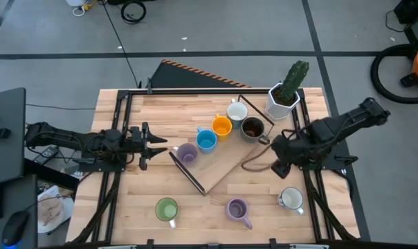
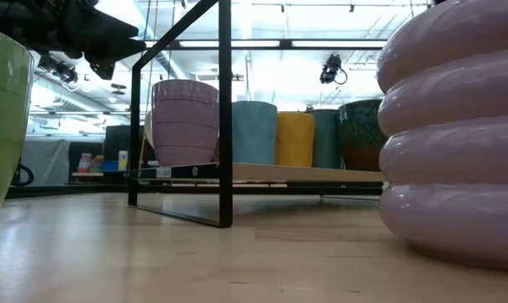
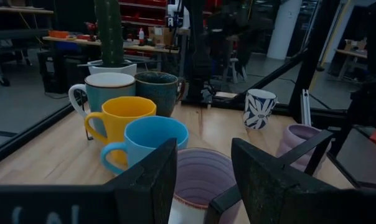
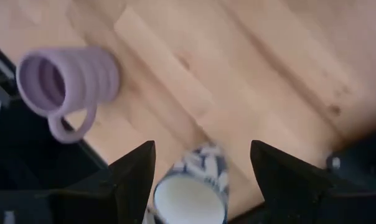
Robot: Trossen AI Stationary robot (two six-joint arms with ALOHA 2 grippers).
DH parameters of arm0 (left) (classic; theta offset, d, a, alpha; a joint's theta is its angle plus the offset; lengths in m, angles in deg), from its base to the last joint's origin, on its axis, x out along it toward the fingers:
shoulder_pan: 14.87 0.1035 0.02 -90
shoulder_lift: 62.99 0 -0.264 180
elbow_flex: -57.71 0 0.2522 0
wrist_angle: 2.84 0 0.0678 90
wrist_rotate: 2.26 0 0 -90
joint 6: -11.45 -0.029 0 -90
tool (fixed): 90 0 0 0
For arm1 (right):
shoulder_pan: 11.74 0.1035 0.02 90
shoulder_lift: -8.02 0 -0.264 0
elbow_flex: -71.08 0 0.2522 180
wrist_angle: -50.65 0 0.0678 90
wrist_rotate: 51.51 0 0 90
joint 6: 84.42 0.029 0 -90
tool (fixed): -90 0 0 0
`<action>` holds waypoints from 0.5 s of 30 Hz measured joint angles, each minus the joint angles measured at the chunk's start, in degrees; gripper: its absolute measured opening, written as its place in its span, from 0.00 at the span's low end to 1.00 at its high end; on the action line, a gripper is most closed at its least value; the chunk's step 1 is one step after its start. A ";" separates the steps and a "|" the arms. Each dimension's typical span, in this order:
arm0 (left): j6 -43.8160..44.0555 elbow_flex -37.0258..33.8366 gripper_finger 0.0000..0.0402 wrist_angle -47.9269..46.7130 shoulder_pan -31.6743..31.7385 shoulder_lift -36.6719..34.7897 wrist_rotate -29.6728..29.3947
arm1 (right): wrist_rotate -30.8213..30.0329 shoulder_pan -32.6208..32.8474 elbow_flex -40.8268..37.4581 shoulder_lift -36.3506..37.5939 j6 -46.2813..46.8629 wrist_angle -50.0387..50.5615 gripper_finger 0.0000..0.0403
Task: Place coffee mugs
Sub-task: Put the blue patterned mug on the shelf
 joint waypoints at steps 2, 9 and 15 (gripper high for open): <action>0.00 0.00 0.40 0.02 0.00 0.00 0.02 | 0.00 2.70 2.46 -1.63 2.34 1.96 0.66; 0.28 0.00 0.40 1.94 0.00 0.02 0.02 | 0.10 10.82 9.69 -7.40 11.32 10.00 0.65; 0.07 0.00 0.40 3.27 0.00 0.02 0.02 | 5.80 15.09 10.06 -10.12 17.91 9.25 0.64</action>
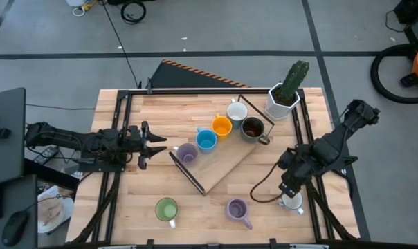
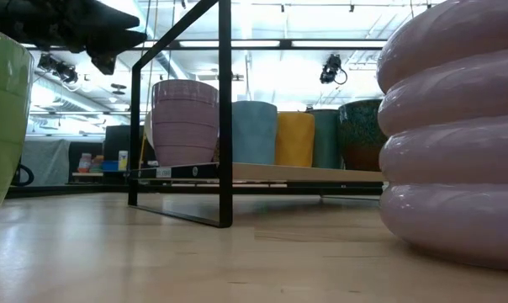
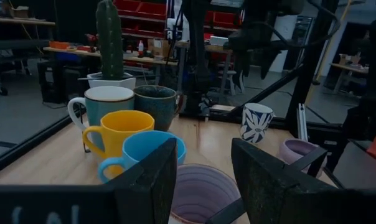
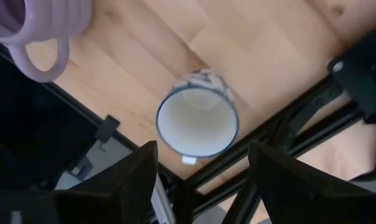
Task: Place coffee mugs
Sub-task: Put the blue patterned mug on the shelf
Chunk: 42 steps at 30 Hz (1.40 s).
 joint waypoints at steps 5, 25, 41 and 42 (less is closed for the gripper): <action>-2.57 0.00 0.40 1.22 -0.02 -0.02 -0.02 | 0.50 3.47 0.00 -1.71 3.52 -0.64 0.63; -3.30 -0.02 0.40 8.03 0.00 -0.02 -0.02 | -3.44 19.64 0.00 -7.38 26.73 -7.69 0.61; -8.27 -0.02 0.40 11.11 -0.01 -0.02 -0.02 | -1.79 21.38 -2.66 -15.21 27.74 -10.87 0.57; -8.27 -0.02 0.40 11.07 0.00 -0.02 -0.03 | -1.44 21.64 -3.39 -15.19 28.18 -12.11 0.56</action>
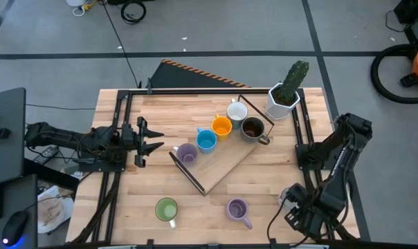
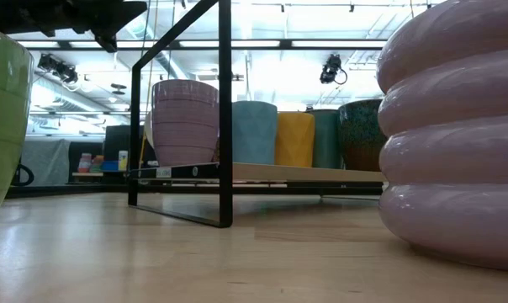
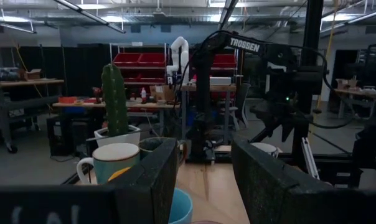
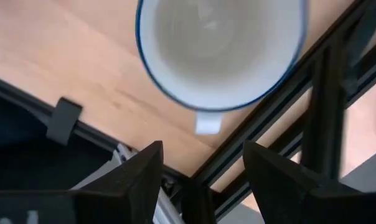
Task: Place coffee mugs
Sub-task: Put the blue patterned mug on the shelf
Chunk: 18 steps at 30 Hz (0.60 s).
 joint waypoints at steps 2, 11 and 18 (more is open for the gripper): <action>0.00 0.00 0.40 -0.01 -0.01 0.00 0.00 | 0.09 0.57 -1.46 -0.02 0.88 -2.63 0.55; 0.05 0.00 0.40 -0.08 -0.01 0.00 0.01 | -3.09 1.03 -9.53 -0.04 1.04 -10.21 0.50; 0.17 0.00 0.40 -0.10 0.00 0.00 0.01 | -4.46 1.02 -12.94 -0.04 0.89 -11.45 0.39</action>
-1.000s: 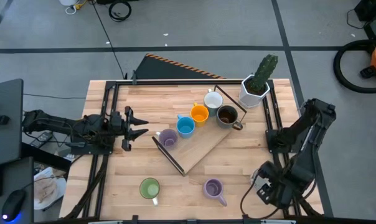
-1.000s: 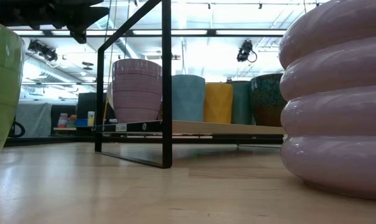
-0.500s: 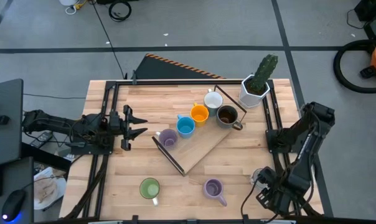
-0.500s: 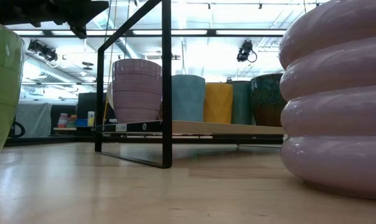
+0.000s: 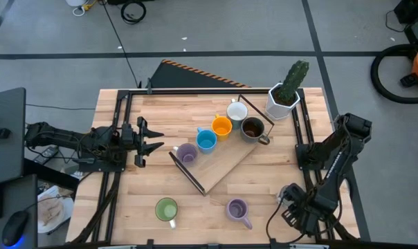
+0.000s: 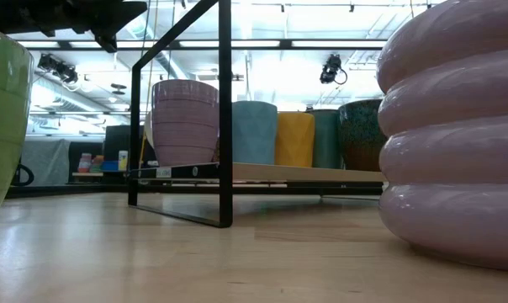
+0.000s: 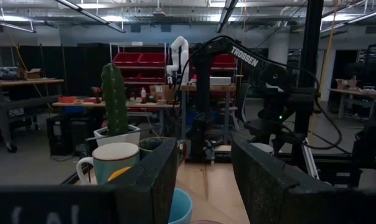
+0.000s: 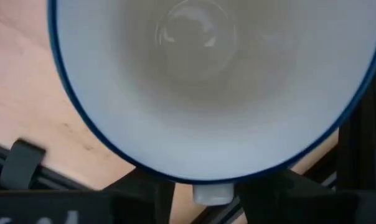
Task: Place coffee mugs
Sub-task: Put the blue patterned mug on the shelf
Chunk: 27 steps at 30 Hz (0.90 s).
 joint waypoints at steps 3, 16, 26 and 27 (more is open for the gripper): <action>0.00 0.00 0.40 0.00 0.00 0.00 -0.02 | -1.29 -0.02 -0.66 0.00 -0.52 -0.02 0.31; 0.48 0.00 0.40 -0.01 0.00 0.00 0.00 | -4.01 -4.13 -1.46 0.02 -10.86 0.33 0.16; 1.66 0.00 0.40 -0.61 0.00 0.02 0.00 | -7.11 -18.23 -1.00 -0.02 -37.89 1.18 0.16; 3.11 0.00 0.40 -0.62 -0.01 0.01 0.02 | -7.16 -19.46 -0.97 0.12 -40.69 0.73 0.16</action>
